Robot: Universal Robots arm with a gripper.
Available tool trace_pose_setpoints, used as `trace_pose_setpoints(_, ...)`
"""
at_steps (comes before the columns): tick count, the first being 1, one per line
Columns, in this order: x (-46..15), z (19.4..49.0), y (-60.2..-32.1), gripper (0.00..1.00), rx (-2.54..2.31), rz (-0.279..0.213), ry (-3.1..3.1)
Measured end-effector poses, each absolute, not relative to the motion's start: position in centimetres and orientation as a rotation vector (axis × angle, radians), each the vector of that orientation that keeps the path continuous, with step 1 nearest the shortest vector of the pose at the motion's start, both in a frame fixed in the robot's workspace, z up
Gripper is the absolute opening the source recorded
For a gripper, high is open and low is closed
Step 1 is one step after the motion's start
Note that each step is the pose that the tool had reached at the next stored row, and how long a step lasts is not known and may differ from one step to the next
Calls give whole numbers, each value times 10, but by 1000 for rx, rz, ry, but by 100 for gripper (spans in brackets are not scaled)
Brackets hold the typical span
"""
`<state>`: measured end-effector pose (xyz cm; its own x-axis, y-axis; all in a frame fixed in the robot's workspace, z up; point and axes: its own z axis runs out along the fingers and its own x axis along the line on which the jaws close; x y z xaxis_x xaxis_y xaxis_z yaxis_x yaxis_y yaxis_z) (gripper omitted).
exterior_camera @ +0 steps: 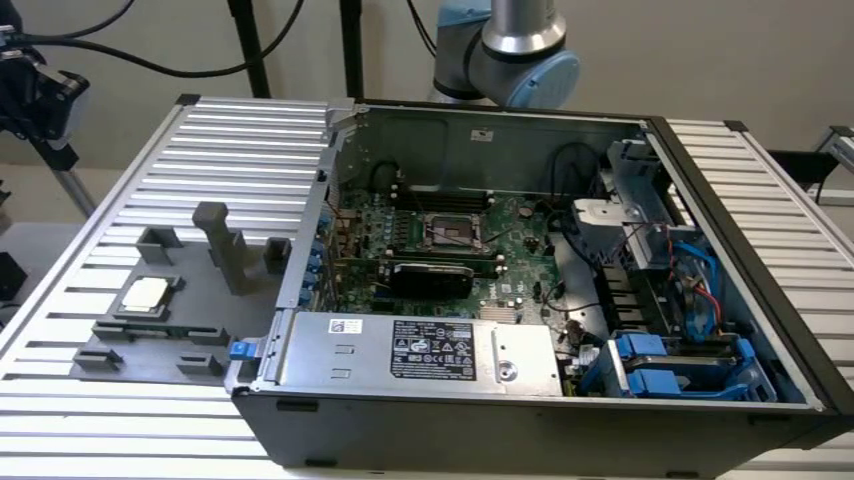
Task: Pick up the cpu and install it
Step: 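Pick up the cpu and move it towards the insertion slot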
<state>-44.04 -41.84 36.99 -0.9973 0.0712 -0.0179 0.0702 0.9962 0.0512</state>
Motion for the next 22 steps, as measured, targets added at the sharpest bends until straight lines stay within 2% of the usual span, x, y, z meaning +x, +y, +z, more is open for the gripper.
trace_pose_setpoints(3, -440, 370, -418, 11, 111, 79, 3119)
trace_pose_setpoints(5, -440, 370, -418, 18, 111, 79, 3119)
trace_pose_setpoints(6, -440, 370, -418, 18, 111, 79, 3119)
trace_pose_setpoints(7, -440, 370, -418, 24, 111, 79, 3119)
trace_pose_setpoints(8, -440, 370, -418, 24, 111, 79, 3119)
trace_pose_setpoints(12, -440, 370, -418, 47, 111, 79, 3119)
trace_pose_setpoints(15, -440, 369, -418, 53, 111, 79, 3119)
trace_pose_setpoints(18, -440, 366, -418, 71, 111, 78, 3121)
trace_pose_setpoints(20, -440, 363, -418, 71, 111, 78, 3122)
trace_pose_setpoints(21, -439, 361, -418, 77, 111, 78, 3123)
trace_pose_setpoints(22, -438, 359, -418, 77, 111, 78, 3122)
